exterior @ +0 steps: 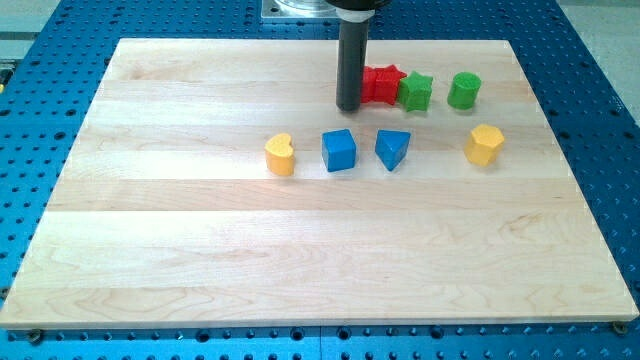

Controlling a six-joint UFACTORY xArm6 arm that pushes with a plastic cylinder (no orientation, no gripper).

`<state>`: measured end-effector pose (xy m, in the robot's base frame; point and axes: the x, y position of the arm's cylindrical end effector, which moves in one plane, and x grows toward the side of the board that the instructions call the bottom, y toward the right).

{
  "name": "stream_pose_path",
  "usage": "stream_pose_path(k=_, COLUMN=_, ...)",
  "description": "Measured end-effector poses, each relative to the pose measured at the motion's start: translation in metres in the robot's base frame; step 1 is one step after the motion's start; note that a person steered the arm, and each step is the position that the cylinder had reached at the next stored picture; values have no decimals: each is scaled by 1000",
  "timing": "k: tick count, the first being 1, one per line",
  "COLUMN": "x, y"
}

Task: Push the red star above the cube

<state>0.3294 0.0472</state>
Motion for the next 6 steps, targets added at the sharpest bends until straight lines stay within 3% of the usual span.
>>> stream_pose_path(k=1, x=22, y=-6)
stream_pose_path(k=2, x=9, y=-6)
stream_pose_path(k=3, x=-40, y=-46)
stream_pose_path(k=4, x=-71, y=-21)
stream_pose_path(k=5, x=-89, y=72)
stream_pose_path(k=6, x=-80, y=128)
